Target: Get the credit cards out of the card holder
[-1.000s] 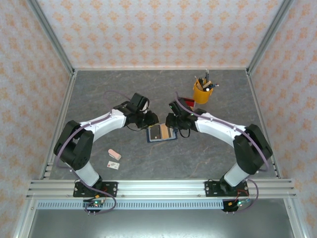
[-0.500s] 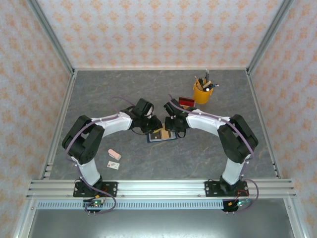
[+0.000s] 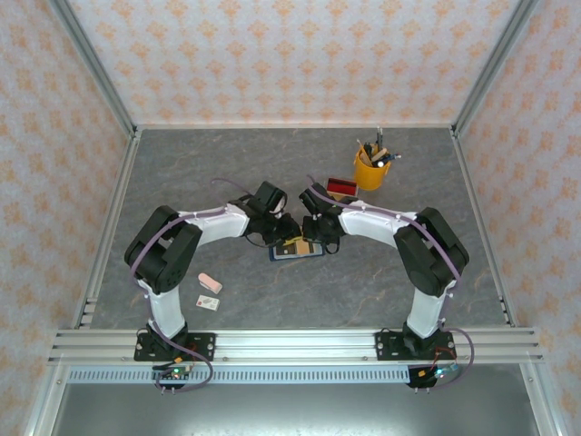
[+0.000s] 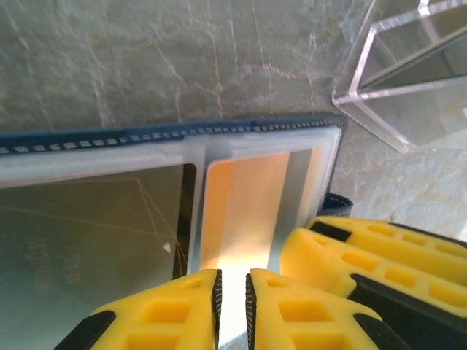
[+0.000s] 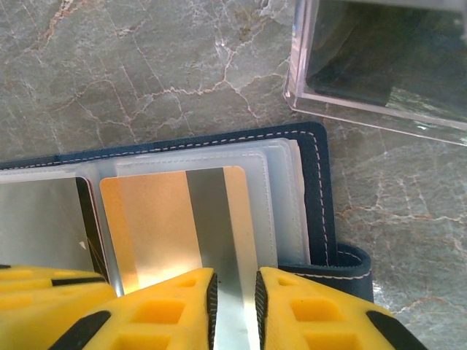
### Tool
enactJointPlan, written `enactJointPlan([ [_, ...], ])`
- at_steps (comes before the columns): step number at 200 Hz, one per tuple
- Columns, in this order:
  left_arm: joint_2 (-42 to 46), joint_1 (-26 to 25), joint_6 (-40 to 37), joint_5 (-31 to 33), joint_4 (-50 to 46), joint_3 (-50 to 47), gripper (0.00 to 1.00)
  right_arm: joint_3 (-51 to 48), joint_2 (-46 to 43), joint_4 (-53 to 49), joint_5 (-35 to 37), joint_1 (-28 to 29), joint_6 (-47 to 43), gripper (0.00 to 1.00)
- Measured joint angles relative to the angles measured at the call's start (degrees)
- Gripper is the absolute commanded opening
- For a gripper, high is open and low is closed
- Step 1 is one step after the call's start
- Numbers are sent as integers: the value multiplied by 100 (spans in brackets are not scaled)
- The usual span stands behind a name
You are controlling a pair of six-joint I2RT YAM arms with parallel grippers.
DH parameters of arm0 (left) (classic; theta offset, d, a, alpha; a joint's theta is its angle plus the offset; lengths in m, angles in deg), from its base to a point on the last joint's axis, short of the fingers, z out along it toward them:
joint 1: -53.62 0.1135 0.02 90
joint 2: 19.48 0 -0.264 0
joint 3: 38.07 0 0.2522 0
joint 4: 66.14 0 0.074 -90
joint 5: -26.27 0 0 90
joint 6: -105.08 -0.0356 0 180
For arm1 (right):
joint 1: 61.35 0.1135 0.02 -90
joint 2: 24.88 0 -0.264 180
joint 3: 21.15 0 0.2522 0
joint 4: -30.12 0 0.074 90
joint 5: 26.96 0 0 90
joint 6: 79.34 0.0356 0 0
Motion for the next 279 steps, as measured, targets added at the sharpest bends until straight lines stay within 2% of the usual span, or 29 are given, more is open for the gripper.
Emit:
enactJointPlan([
  [45, -2, 2, -140, 280, -284, 31, 23, -57, 0, 85, -7, -26, 4, 24],
  [117, -20, 2, -295, 273, -297, 31, 24, -144, 4, 271, -50, -33, 44, 23],
  [279, -118, 146, -280, -227, 74, -7, 24, -201, 22, 382, -352, -155, 111, 22],
])
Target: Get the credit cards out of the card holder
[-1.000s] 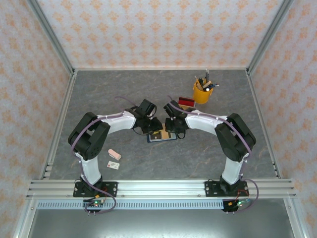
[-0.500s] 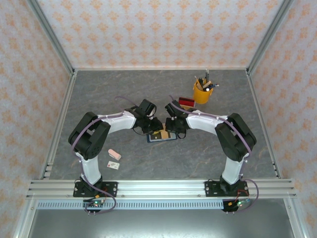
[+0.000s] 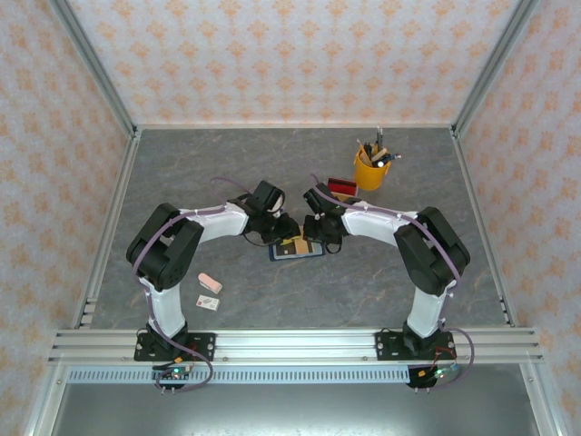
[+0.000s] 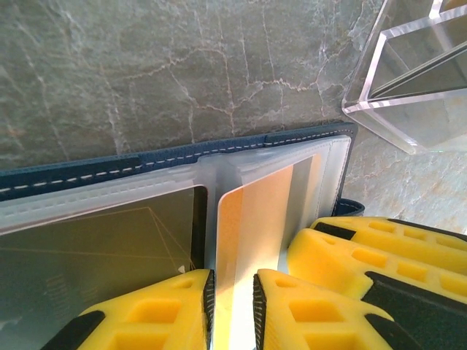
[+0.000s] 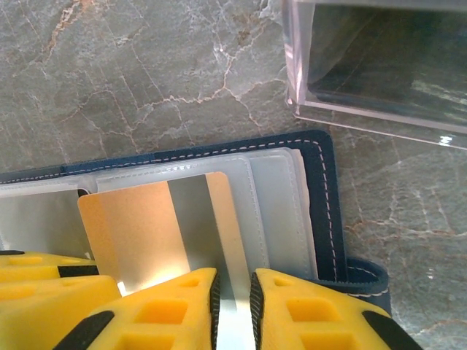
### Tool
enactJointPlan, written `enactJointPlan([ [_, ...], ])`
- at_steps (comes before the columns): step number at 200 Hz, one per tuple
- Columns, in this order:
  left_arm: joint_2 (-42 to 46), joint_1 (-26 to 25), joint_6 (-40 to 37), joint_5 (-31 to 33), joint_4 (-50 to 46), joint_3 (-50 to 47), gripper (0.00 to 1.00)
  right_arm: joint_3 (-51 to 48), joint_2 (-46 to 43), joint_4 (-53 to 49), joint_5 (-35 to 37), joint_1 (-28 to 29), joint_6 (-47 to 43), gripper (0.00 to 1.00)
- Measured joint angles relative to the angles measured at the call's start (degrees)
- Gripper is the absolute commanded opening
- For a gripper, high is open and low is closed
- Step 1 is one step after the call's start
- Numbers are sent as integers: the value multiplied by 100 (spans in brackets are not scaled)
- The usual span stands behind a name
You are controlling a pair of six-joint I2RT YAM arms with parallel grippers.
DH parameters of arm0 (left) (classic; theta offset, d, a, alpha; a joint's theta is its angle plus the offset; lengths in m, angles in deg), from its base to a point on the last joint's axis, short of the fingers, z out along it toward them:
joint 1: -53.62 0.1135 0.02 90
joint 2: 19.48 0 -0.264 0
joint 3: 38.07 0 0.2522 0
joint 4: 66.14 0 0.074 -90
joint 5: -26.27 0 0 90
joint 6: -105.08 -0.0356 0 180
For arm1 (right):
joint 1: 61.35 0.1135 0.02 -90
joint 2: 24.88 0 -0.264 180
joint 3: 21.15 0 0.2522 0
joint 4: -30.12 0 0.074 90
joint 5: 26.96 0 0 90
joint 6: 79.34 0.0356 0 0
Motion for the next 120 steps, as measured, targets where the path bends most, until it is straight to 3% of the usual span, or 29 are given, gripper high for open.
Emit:
enactJointPlan([
  [120, -72, 35, -83, -164, 4, 0, 16, 2, 17, 2, -63, -22, 0, 21],
])
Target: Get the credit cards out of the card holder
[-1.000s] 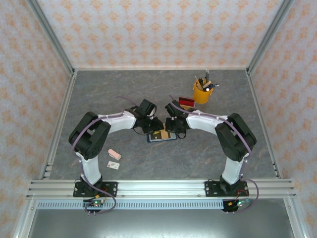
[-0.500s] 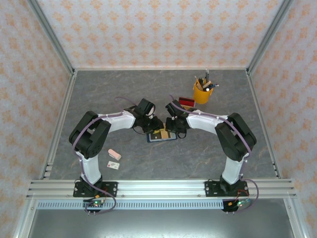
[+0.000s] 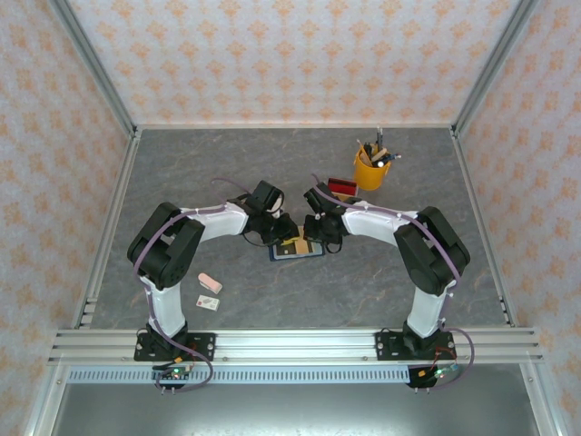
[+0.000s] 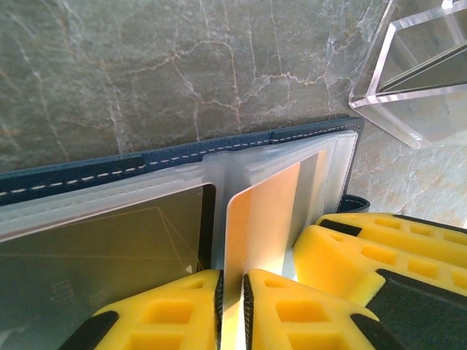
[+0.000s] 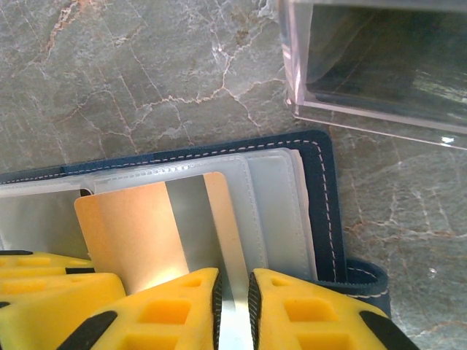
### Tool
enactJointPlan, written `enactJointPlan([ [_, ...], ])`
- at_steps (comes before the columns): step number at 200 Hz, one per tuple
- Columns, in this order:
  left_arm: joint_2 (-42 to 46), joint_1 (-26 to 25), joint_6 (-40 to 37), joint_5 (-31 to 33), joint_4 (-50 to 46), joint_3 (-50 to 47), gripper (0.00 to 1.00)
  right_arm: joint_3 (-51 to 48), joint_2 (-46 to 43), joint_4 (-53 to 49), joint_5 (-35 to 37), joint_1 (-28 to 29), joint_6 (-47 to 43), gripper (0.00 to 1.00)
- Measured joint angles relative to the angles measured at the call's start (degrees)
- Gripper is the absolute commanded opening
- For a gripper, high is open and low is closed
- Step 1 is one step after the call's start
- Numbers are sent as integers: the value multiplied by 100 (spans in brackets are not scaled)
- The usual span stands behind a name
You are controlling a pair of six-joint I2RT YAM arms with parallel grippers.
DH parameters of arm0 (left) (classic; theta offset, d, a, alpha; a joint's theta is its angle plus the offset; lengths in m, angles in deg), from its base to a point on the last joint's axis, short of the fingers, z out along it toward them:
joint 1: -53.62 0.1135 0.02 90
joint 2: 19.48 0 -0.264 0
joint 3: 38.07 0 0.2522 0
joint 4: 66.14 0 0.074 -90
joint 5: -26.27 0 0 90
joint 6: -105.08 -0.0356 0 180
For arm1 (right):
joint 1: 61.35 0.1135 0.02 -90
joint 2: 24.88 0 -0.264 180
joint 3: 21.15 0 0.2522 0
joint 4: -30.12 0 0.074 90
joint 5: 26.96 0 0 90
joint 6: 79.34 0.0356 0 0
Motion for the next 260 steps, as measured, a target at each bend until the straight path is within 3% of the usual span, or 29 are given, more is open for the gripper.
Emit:
enactJointPlan([
  [42, 0, 35, -72, -61, 0, 0, 10, 0, 2, -2, 2, 0, 0, 21],
  [72, 2, 61, -142, -76, -2, 0, 0, 0, 4, -2, 4, 0, 20, 21],
  [183, 750, 415, -439, -83, -35, -651, 0, 0, 13, 24, 15, 0, 107, 21],
  [260, 2177, 975, -1235, 68, -553, -953, 0, -129, -337, 710, -1322, -494, 72, 45],
])
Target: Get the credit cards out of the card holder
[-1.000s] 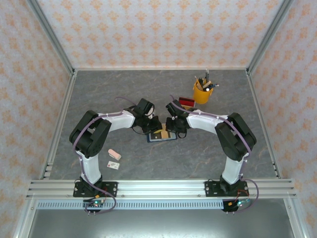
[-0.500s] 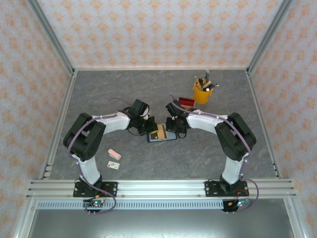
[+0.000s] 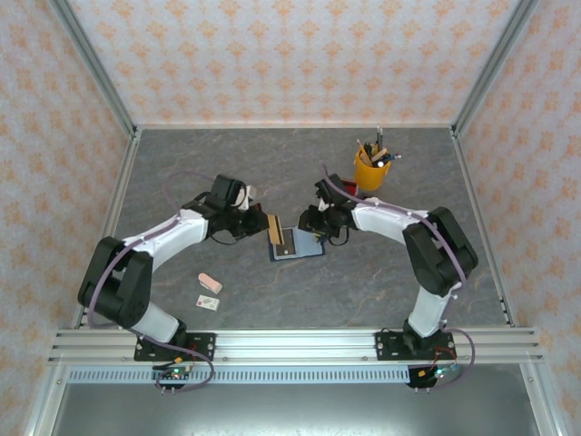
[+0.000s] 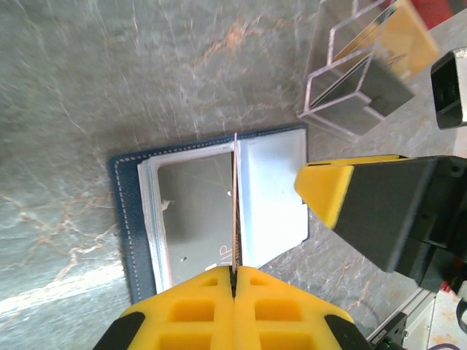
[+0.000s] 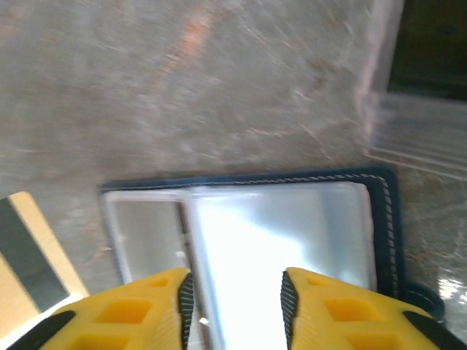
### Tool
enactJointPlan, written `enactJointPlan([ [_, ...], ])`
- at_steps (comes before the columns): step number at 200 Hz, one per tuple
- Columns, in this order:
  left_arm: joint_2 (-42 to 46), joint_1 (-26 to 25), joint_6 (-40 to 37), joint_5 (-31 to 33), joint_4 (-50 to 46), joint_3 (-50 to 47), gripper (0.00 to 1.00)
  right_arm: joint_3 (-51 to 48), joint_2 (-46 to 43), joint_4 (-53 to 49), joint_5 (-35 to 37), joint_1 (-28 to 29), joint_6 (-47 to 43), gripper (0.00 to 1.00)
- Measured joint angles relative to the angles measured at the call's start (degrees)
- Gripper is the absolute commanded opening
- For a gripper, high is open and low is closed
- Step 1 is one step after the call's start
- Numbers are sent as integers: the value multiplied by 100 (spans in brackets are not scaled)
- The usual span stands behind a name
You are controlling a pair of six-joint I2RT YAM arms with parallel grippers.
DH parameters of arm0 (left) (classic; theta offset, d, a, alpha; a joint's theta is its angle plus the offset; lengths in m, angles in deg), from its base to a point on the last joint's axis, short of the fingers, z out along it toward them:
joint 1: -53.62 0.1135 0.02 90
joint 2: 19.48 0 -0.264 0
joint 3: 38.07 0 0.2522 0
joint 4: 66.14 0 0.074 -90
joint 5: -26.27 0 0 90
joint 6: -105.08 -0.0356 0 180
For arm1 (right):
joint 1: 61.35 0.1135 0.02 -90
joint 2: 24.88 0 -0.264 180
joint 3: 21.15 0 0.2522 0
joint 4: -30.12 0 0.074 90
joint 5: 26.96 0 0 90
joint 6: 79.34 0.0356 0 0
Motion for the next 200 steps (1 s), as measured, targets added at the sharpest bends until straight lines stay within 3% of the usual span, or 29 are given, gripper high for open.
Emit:
enactJointPlan([
  [56, 522, 111, 109, -476, 157, -15, 0, -461, -780, 1379, -1351, -293, 367, 70],
  [105, 546, 114, 737, -1137, 1049, -20, 0, -481, -931, 2092, -2114, -302, 570, 73],
  [151, 542, 236, 1145, -1550, 1690, -33, 0, -522, -931, 2577, -2535, -444, 957, 63],
  [200, 540, 247, 1174, -1655, 1722, -33, 0, -560, -931, 2953, -2789, -487, 1322, 35],
])
